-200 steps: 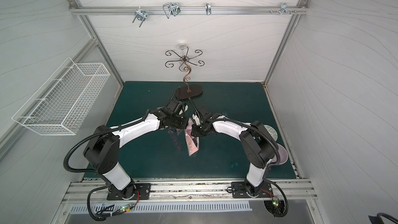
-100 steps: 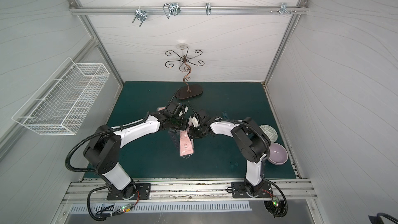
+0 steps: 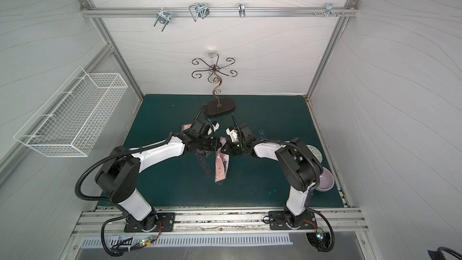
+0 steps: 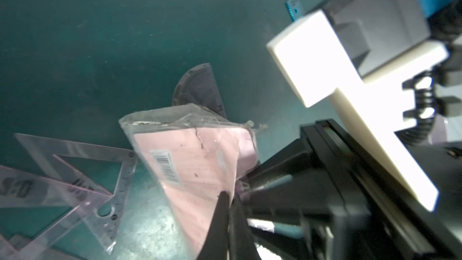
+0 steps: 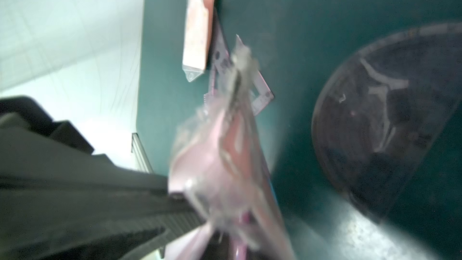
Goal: Open the ruler set and take out the ruler
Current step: Take out the ruler from the ruler set bag.
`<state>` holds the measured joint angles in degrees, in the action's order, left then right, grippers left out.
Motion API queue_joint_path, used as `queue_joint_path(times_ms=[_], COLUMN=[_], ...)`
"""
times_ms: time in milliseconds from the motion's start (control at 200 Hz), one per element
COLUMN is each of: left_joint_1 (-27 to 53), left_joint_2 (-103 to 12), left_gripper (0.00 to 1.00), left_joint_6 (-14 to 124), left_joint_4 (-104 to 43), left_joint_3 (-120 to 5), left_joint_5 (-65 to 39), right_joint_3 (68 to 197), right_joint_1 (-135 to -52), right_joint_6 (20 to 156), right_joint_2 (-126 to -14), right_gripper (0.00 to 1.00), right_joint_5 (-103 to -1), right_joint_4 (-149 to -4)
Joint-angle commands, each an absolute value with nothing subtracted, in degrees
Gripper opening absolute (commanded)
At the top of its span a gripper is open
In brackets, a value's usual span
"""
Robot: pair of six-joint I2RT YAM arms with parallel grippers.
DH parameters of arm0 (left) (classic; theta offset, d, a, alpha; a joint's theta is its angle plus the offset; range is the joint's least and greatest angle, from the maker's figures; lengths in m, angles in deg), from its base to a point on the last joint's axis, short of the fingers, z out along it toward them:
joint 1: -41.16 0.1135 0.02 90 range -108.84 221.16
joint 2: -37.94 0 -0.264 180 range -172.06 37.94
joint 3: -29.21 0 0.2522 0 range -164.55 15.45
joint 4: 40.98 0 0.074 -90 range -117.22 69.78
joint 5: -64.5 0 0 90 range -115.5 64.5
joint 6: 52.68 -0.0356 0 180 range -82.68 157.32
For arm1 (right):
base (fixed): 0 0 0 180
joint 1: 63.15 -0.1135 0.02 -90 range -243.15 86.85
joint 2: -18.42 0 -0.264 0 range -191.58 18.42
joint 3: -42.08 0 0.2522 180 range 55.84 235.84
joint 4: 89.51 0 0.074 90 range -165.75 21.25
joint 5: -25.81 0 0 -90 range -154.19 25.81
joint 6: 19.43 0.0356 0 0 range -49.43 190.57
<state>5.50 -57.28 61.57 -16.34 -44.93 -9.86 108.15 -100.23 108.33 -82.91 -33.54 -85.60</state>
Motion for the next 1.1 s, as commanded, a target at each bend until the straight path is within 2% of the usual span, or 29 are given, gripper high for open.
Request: queue_joint_path(times_ms=[0, 45, 175, 375, 665, 885, 1095], left_joint_1=[5.43, 5.65, 6.26, 8.05, 8.29, 8.18, 7.63], left_joint_2=[-55.26, -55.07, -53.84, -51.15, -48.47, -52.8, -54.28], left_gripper=[0.0, 0.0, 0.0, 0.0, 0.0, 0.0, 0.0], left_joint_6=[62.19, 62.28, 61.96, 59.6, 59.01, 57.34, 57.02], left_joint_4=[-20.16, -20.54, -22.16, -24.13, -29.47, -19.06, -15.28], left_joint_3=[-45.22, -45.04, -43.38, -40.13, -36.86, -43.25, -45.57], left_joint_5=[-5.58, -4.99, -4.66, -4.6, -3.5, -7.99, -9.82], right_joint_3=[107.73, 108.27, 107.83, 106.0, 106.67, 107.61, 106.81], right_joint_1=[-99.86, -99.78, -99.22, -97.89, -97.98, -97.32, -92.24], right_joint_6=[108.27, 106.73, 103.95, 101.87, 97.38, 98.64, 102.57], right_joint_2=[-81.57, -80.64, -76.25, -71.62, -68.3, -64.04, -61.98], right_gripper=[0.03, 0.0, 0.0, 0.0, 0.0, 0.0, 0.0], right_joint_5=[-32.16, -32.95, -35.11, -30.89, -33.93, -33.77, -29.17], right_joint_4=[-89.71, -87.39, -82.63, -78.85, -72.24, -70.59, -72.12])
